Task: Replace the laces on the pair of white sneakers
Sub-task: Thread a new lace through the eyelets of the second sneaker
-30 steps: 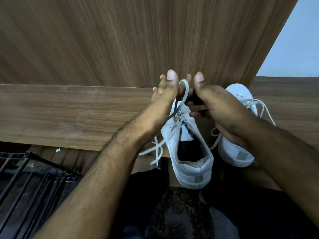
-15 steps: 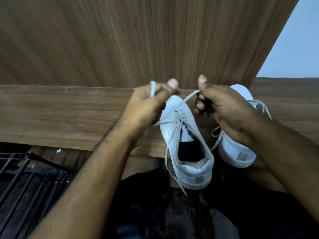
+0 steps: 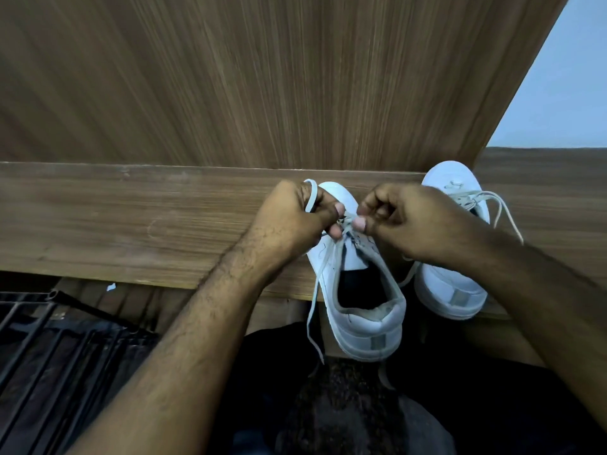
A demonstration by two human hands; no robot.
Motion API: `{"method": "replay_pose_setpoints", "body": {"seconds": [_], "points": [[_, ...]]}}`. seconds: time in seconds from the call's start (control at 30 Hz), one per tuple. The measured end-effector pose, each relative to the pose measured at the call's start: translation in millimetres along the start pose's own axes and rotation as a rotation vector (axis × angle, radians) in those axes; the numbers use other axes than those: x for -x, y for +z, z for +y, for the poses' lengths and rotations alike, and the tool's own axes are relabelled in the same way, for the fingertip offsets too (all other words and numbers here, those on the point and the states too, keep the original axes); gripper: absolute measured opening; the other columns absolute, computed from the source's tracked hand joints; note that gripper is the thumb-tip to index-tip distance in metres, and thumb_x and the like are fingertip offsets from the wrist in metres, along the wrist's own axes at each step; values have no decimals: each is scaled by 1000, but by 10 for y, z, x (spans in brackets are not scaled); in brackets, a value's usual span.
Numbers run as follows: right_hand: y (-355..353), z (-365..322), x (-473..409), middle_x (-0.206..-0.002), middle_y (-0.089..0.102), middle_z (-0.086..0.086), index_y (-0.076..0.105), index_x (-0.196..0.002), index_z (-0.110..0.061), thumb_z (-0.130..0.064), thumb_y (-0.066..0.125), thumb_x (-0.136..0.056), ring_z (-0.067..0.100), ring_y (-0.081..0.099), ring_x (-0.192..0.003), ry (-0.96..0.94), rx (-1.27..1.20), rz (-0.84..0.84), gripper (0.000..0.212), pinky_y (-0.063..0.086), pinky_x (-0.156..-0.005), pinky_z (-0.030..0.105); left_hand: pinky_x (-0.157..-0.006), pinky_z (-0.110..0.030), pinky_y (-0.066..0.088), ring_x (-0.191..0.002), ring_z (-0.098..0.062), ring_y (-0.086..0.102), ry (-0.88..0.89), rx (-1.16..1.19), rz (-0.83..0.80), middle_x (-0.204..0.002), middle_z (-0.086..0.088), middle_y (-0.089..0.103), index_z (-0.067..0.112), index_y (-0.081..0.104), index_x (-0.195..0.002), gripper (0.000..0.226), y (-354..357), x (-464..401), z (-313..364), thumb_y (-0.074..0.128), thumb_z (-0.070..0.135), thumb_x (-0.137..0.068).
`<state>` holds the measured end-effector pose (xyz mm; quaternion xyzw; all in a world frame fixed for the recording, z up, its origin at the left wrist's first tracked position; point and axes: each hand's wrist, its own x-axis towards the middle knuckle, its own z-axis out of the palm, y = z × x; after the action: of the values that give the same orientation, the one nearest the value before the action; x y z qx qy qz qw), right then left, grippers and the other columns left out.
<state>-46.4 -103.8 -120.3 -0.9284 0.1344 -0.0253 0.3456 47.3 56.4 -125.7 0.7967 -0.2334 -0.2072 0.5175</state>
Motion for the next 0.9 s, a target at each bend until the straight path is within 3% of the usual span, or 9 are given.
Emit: {"method": "replay_pose_setpoints", "body": {"seconds": [0.1, 0.2, 0.33, 0.47, 0.6, 0.7, 0.8, 0.9], "points": [[50, -38, 45, -81, 70, -8, 65, -102, -24, -49, 76, -80, 9, 66, -75, 60, 116, -147, 35, 57, -75, 35, -45, -18, 38, -48, -10, 47, 8, -67, 10, -69, -4, 74, 6, 74, -80, 18, -29, -27, -50, 70, 17, -93], [60, -57, 38, -73, 71, -7, 72, -89, -23, -38, 77, -83, 2, 64, -63, 62, 138, -80, 17, 54, -67, 26, -46, -18, 37, -47, -7, 47, 32, -118, -14, -69, -2, 75, 8, 75, -76, 19, -12, -34, -78, 72, 18, -92], [43, -8, 25, -71, 74, 5, 73, -83, -17, -20, 67, -91, 15, 66, -49, 195, -53, -54, 10, 56, -56, 30, -52, -15, 36, -47, 2, 49, 70, -260, -15, -62, 7, 71, 18, 75, -67, 21, 42, -28, -60, 76, 22, -88], [26, 49, -4, -73, 69, 14, 70, -91, -5, -10, 60, -95, 17, 61, -47, 356, -265, -125, 13, 49, -42, 24, -53, -19, 36, -54, -3, 51, 51, -394, 60, -61, 6, 63, 17, 73, -71, 13, 150, -42, -37, 75, 23, -82], [14, 86, -40, -79, 63, 20, 68, -96, 4, -4, 56, -94, 25, 60, -64, 384, -341, -177, 14, 54, -55, 31, -48, -17, 37, -65, -14, 59, 54, -449, 94, -68, -4, 65, 6, 72, -79, 18, 231, -51, -34, 74, 24, -81], [10, 85, -39, -83, 62, 22, 67, -99, 5, -1, 54, -96, 26, 59, -70, 395, -374, -206, 15, 55, -54, 31, -50, -15, 39, -68, -15, 61, 66, -452, 86, -72, -7, 69, 6, 73, -80, 23, 246, -58, -38, 80, 28, -78], [6, 93, -33, -83, 62, 23, 67, -91, -1, -1, 53, -98, 28, 59, -69, 396, -391, -212, 15, 56, -57, 33, -62, -30, 53, -71, -18, 65, 89, -485, 91, -69, -6, 68, 5, 71, -76, 20, 254, -65, -33, 78, 24, -76], [7, 81, -27, -84, 61, 23, 65, -91, -2, -2, 52, -99, 25, 58, -65, 393, -395, -216, 15, 55, -54, 31, -65, -40, 55, -73, -21, 67, 94, -496, 94, -69, -8, 69, 4, 71, -74, 15, 264, -65, -32, 74, 18, -74]]}}
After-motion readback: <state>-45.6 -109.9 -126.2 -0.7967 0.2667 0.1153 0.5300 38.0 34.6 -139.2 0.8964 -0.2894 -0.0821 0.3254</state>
